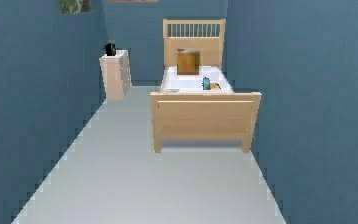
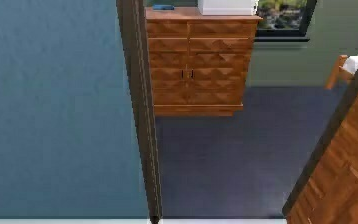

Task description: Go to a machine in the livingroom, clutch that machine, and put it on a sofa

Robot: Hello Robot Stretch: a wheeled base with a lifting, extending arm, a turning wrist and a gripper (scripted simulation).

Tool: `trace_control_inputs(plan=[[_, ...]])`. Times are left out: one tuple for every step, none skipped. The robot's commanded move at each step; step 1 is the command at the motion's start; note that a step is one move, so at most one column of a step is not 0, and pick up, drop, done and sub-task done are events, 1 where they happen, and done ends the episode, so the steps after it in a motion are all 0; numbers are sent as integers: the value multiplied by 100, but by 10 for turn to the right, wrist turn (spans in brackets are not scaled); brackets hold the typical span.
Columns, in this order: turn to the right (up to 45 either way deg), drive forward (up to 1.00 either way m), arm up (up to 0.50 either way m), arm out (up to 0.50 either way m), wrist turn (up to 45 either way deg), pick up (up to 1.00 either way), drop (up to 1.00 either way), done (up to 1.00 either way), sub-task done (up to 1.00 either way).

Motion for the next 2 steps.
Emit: trace_control_inputs(plan=[[450,0,0,0,0,0,0,0,0],[450,0,0,0,0,0,0,0,0]])
